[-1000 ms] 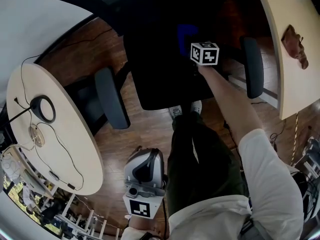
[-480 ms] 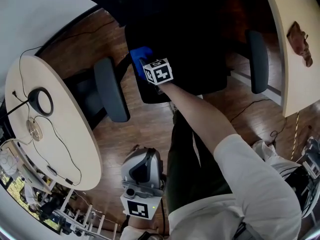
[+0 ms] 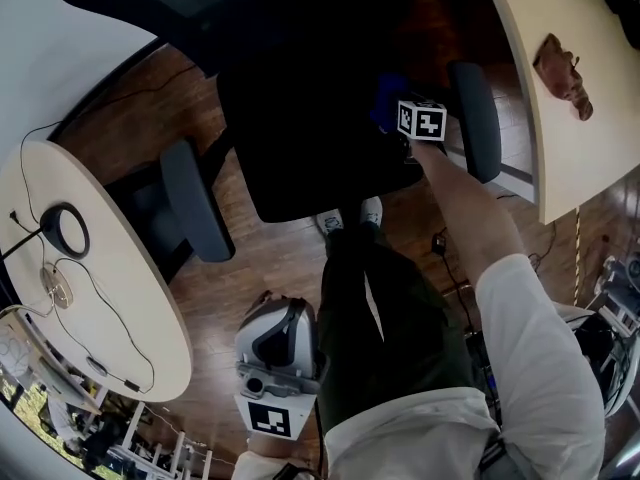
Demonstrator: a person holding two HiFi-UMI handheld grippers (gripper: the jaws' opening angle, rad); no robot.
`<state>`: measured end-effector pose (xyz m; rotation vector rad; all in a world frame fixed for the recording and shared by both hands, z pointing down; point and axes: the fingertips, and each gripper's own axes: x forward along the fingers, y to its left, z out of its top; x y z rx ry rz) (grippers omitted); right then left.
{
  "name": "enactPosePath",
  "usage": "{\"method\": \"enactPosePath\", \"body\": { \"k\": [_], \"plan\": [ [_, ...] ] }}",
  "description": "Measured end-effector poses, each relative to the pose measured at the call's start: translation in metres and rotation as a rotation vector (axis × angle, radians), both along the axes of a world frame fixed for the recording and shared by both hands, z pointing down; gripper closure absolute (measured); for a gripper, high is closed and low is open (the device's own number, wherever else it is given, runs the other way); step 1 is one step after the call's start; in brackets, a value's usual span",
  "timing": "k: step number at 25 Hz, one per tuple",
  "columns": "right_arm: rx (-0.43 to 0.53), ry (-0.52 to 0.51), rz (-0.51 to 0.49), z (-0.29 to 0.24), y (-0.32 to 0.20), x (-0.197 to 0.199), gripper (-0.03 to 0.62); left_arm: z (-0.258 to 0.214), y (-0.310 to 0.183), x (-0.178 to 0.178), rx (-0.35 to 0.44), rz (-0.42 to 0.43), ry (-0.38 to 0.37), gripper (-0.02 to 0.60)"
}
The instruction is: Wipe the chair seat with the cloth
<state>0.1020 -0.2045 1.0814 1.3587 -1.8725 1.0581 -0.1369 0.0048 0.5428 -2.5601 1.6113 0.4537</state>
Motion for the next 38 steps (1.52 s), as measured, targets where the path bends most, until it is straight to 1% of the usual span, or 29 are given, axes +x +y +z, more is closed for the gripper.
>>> {"method": "enactPosePath", "body": {
  "k": [1,2,3,4,6,9,10,12,14,15,17,20,22,23,25,27,31,33,35,36,38],
  "plan": [
    [0.005,-0.004,0.005,-0.002,-0.001,0.005,0.525,0.001,-0.001,0.003,0.001,0.006,0.0,0.526],
    [0.012,-0.02,0.006,-0.004,-0.002,0.002,0.525,0.003,-0.001,0.006,0.001,0.01,0.002,0.526],
    [0.023,-0.047,0.004,-0.007,-0.002,-0.009,0.525,0.004,-0.001,0.006,0.0,0.01,0.005,0.526],
    [0.033,-0.083,-0.002,-0.011,0.0,-0.029,0.525,0.005,-0.001,0.005,-0.002,0.009,0.009,0.526],
    [0.047,-0.176,-0.05,-0.024,0.014,-0.089,0.525,0.001,0.0,0.004,0.0,0.004,0.007,0.526],
    [0.046,-0.32,-0.191,-0.049,0.053,-0.205,0.525,-0.008,-0.001,0.002,0.013,-0.015,0.003,0.526],
    [0.041,-0.35,-0.235,-0.054,0.067,-0.241,0.525,-0.011,-0.001,0.001,0.017,-0.026,0.005,0.526],
    [0.025,-0.372,-0.306,-0.054,0.094,-0.301,0.525,-0.012,0.002,-0.005,0.021,-0.048,0.007,0.526],
    [-0.036,-0.373,-0.355,-0.041,0.125,-0.345,0.525,-0.01,0.008,-0.012,0.02,-0.07,0.004,0.526],
    [-0.067,-0.37,-0.368,-0.031,0.139,-0.359,0.525,-0.007,0.011,-0.015,0.017,-0.078,0.0,0.526],
    [-0.089,-0.346,-0.37,-0.013,0.152,-0.369,0.525,0.0,0.017,-0.023,0.007,-0.089,-0.009,0.526],
    [-0.072,-0.316,-0.376,0.003,0.153,-0.357,0.525,0.01,0.021,-0.033,-0.003,-0.104,-0.018,0.526],
    [-0.056,-0.295,-0.368,0.007,0.144,-0.333,0.525,0.011,0.02,-0.035,-0.004,-0.107,-0.018,0.526],
    [-0.049,-0.28,-0.356,0.008,0.138,-0.315,0.525,0.01,0.019,-0.034,-0.001,-0.105,-0.015,0.526],
    [-0.036,-0.237,-0.33,0.012,0.125,-0.269,0.525,0.005,0.014,-0.031,0.009,-0.097,-0.003,0.526],
    [-0.018,-0.181,-0.294,0.015,0.111,-0.209,0.525,0.002,0.009,-0.025,0.019,-0.084,0.011,0.526],
    [0.009,-0.065,-0.151,0.013,0.092,-0.069,0.525,0.0,0.0,-0.005,0.026,-0.035,0.039,0.526],
    [0.007,-0.013,-0.087,0.009,0.088,-0.009,0.525,-0.002,-0.003,0.005,0.026,-0.009,0.044,0.526],
    [0.008,0.022,-0.04,0.003,0.083,0.032,0.525,-0.003,-0.005,0.012,0.03,0.013,0.043,0.526],
    [0.011,0.037,-0.029,0.0,0.081,0.043,0.525,-0.004,-0.005,0.015,0.03,0.02,0.041,0.526],
    [0.015,0.043,-0.022,-0.003,0.078,0.045,0.525,-0.002,-0.005,0.018,0.029,0.023,0.041,0.526]
  ]
}}
